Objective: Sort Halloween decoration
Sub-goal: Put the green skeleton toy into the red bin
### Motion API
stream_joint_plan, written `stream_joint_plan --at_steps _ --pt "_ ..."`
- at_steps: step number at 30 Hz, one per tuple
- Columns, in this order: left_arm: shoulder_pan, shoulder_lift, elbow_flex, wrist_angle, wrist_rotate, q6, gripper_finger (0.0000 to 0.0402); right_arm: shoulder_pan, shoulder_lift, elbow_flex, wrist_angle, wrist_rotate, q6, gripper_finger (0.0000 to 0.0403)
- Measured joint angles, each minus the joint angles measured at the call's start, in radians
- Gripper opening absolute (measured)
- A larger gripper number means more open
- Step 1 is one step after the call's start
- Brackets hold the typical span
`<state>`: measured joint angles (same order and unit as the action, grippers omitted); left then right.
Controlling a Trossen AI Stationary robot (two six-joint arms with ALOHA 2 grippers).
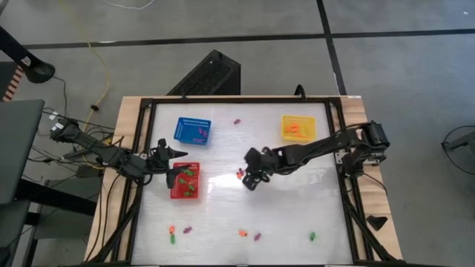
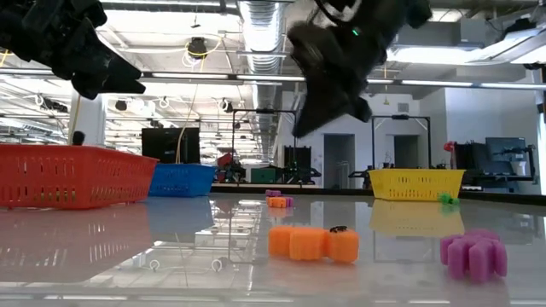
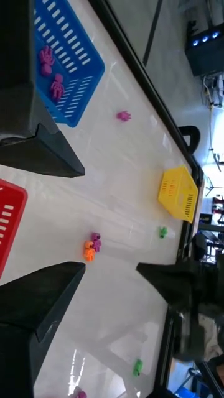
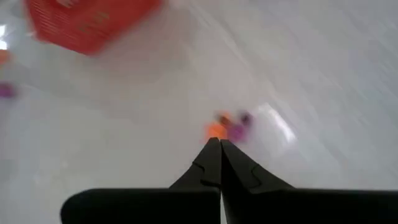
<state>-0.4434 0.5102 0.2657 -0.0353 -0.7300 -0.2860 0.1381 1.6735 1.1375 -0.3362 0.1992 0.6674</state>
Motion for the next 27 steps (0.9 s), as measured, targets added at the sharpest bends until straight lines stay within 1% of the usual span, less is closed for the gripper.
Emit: stream_joint_plan --at_steps 1,3,6,10,13,15,20,27 --pt "0.000 0.000 0.000 0.000 0.000 -0.006 0.0226 0.001 0.012 0.025 -0.020 -0.003 -0.002 0.0019" --pt "0.000 0.000 0.000 -0.001 0.000 -0.015 0.0226 0.002 0.027 0.069 -0.136 -0.012 0.003 0.0027" --pt "0.000 0.000 0.000 -0.006 0.000 -0.014 0.0226 0.001 0.034 0.127 -0.422 -0.002 0.044 0.0052" --pt "0.000 0.000 0.000 -0.014 0.000 -0.011 0.0226 -0.018 0.023 0.128 -0.781 0.094 0.196 0.0083" --pt "0.000 0.000 0.000 -0.022 0.000 -0.011 0.0226 -0.038 0.005 0.095 -0.942 0.152 0.281 0.0102" --pt "0.000 0.000 0.000 -0.023 0.000 -0.007 0.0226 -0.058 -0.019 0.045 -0.964 0.156 0.301 0.0116" --pt "0.000 0.000 0.000 -0.023 0.001 -0.013 0.0226 -0.135 -0.114 -0.125 -0.876 0.147 0.302 0.0154" --pt "0.000 0.000 0.000 -0.029 0.000 -0.022 0.0226 -0.213 -0.293 -0.336 -0.644 0.138 0.303 0.0210"
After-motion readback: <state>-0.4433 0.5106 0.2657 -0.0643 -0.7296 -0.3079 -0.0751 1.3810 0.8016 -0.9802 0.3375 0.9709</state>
